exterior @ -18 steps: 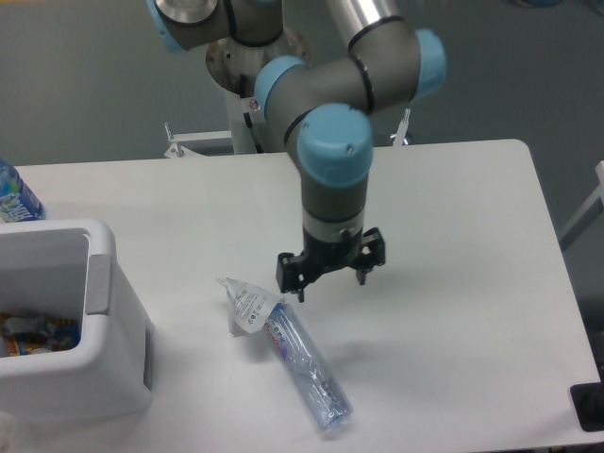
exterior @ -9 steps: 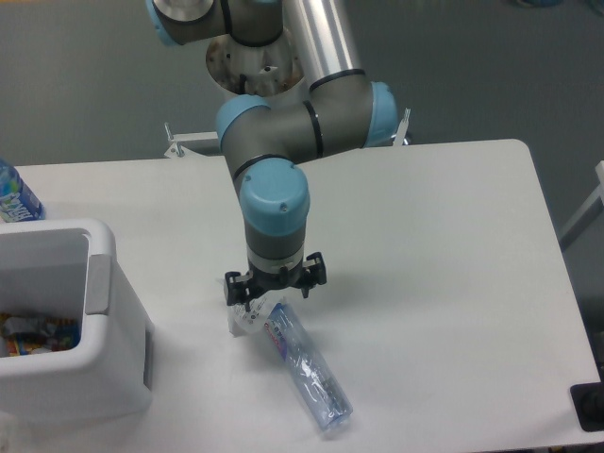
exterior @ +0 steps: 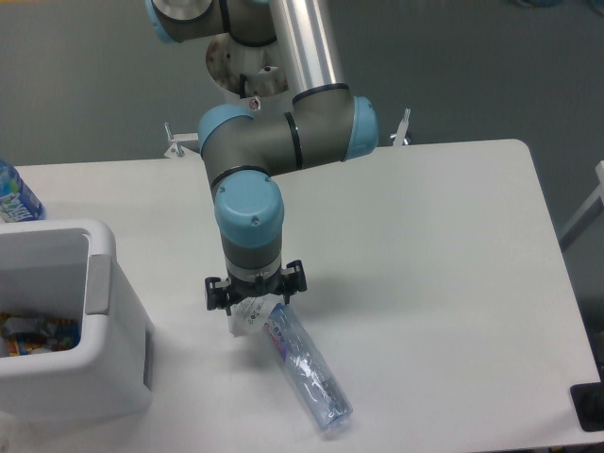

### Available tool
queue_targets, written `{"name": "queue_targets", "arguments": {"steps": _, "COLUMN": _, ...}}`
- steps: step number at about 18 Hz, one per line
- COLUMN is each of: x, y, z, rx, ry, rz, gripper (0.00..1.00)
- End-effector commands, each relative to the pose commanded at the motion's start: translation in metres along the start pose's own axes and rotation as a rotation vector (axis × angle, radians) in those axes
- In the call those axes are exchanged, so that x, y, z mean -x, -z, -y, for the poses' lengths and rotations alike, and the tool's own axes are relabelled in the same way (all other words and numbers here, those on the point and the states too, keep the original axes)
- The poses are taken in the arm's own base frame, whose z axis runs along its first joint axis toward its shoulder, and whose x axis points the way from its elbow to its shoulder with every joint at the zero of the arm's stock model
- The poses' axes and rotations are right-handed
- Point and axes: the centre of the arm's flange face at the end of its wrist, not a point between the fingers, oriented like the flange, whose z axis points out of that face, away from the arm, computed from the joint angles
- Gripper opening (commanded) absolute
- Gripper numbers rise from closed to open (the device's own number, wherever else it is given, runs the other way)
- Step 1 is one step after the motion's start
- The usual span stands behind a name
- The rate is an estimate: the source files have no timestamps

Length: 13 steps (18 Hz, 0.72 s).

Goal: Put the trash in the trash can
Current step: 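Close the gripper on the clear plastic wrapper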

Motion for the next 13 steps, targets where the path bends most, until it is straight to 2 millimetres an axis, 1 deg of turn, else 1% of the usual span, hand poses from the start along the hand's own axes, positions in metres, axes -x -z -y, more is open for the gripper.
{"name": "queue_targets", "arguments": {"steps": 8, "x": -0.0007, "y": -0.0015, "z": 0.0024, "rx": -0.007, "ry": -0.003, "rz": 0.002, "gripper": 1.00}}
{"name": "queue_targets", "arguments": {"steps": 11, "x": 0.0000, "y": -0.0078, "z": 0.0030, "rx": 0.002, "ry": -0.003, "rz": 0.006, "gripper": 1.00}}
{"name": "queue_targets", "arguments": {"steps": 13, "x": 0.0000, "y": -0.0081, "z": 0.0021, "rx": 0.002, "ry": -0.003, "rz": 0.006, "gripper": 0.94}}
